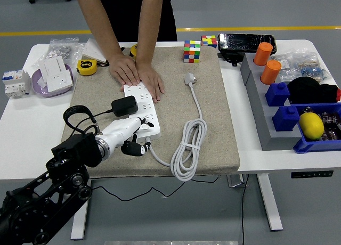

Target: Pick up the plug,place it near the board,insert it into the board,press the button

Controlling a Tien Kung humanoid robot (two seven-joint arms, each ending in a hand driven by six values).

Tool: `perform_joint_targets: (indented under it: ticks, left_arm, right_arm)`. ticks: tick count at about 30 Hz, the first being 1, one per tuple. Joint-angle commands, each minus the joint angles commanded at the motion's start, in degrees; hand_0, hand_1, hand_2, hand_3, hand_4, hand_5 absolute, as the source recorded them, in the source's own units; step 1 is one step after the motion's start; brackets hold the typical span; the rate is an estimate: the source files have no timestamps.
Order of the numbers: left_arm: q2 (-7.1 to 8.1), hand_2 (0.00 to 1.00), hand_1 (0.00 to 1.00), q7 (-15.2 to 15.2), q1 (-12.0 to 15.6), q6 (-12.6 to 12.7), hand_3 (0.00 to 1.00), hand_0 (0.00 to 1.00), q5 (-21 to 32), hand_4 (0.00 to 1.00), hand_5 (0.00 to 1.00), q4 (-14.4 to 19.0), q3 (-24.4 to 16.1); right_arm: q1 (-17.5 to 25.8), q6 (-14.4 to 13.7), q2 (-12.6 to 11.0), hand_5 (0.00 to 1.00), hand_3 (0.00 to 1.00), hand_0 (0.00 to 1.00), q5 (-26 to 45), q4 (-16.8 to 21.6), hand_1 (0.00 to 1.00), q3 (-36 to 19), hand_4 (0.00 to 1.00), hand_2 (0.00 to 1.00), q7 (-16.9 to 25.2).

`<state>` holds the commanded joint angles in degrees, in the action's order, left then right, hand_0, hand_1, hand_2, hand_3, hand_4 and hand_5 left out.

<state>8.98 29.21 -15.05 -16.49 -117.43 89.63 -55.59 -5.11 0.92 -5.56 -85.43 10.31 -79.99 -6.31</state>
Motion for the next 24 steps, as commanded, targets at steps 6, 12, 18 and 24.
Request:
perform_joint_targets:
  ticks: [6, 12, 18, 24]
  left_arm:
    - [-0.23, 0.152, 0.04, -0.2, -0.2, 0.6, 0.82, 0.168, -0.6, 0.531, 0.204, -1.5, 0.1]
    - [-0.31, 0.153, 0.04, -0.5, -0.3, 1.0, 0.82, 0.17, -1.2, 0.513, 0.187, -2.7, 0.0]
    - [-0.29, 0.153, 0.041, -0.7, -0.2, 1.3, 0.82, 0.173, -1.7, 0.499, 0.175, -3.3, 0.0]
    - [-0.24, 0.153, 0.042, -0.7, -0.2, 1.2, 0.818, 0.175, -2.2, 0.497, 0.178, -3.5, -0.1]
  right_arm:
    - [0.1, 0.0, 0.0, 0.807, 0.757, 0.819, -0.2, 0.0, 0.747, 0.0, 0.998, 0.742, 0.0]
    - [0.1, 0.0, 0.0, 0.806, 0.757, 0.818, -0.2, 0.0, 0.747, 0.0, 0.998, 0.742, 0.0]
    - [0.3, 0.0, 0.0, 0.806, 0.757, 0.818, -0.3, 0.0, 0.747, -0.1, 0.998, 0.742, -0.1]
    - [0.4, 0.0, 0.0, 0.806, 0.757, 0.818, -0.3, 0.0, 0.747, 0.0, 0.998, 0.742, 0.0]
